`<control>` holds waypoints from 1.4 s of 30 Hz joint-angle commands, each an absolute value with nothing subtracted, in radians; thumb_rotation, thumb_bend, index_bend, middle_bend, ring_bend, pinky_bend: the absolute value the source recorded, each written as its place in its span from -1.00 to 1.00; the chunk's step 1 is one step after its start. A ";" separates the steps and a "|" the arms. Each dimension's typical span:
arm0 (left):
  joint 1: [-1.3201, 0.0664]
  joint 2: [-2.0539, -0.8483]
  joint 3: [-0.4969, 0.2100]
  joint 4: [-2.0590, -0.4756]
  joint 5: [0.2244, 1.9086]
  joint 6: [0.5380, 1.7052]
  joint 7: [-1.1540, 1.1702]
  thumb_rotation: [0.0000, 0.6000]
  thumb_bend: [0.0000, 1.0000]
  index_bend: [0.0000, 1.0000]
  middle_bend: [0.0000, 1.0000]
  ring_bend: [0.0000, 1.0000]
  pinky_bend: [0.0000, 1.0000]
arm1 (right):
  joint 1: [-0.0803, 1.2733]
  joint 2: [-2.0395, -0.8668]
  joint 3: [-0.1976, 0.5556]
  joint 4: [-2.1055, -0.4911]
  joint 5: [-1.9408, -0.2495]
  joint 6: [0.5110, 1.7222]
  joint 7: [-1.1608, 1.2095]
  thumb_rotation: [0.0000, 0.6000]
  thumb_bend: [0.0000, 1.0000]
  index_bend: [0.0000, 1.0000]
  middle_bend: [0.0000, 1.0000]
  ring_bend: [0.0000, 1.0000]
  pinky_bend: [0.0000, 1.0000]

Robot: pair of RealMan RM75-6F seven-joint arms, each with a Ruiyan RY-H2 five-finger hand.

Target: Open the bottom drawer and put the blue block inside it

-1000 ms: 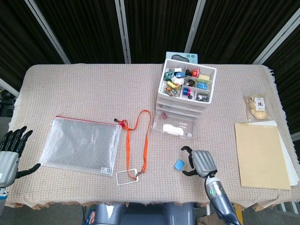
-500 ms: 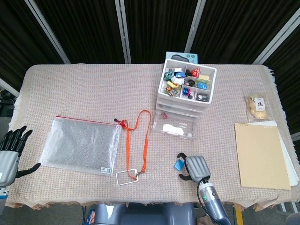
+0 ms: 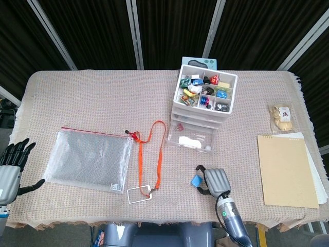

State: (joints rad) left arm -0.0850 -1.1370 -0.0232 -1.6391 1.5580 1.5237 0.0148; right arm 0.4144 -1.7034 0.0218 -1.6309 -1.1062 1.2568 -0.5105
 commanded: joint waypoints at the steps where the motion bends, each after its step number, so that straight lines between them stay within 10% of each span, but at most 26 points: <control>1: -0.085 -1.136 -0.023 -1.641 1.559 1.523 0.013 1.00 -0.76 -0.85 -1.00 -1.00 -1.00 | 0.415 -1.717 0.027 -1.615 -1.113 1.252 -0.507 1.00 -0.73 -0.36 0.57 0.65 0.58; 15: -0.086 -1.134 -0.026 -1.641 1.555 1.522 0.005 1.00 -0.76 -0.85 -1.00 -1.00 -1.00 | 0.412 -1.772 0.051 -1.579 -1.106 1.239 -0.511 1.00 -0.59 -0.23 0.58 0.66 0.57; 25: -0.086 -1.133 -0.025 -1.642 1.556 1.522 0.000 1.00 -0.76 -0.85 -1.00 -1.00 -1.00 | 0.400 -1.779 0.064 -1.575 -1.127 1.259 -0.507 1.00 -0.46 0.30 0.59 0.67 0.57; 42: -0.088 -1.133 -0.024 -1.636 1.565 1.522 -0.005 1.00 -0.76 -0.85 -1.00 -1.00 -1.00 | 0.456 -1.708 0.218 -1.698 -1.146 1.287 -0.548 1.00 -0.46 0.35 0.59 0.67 0.57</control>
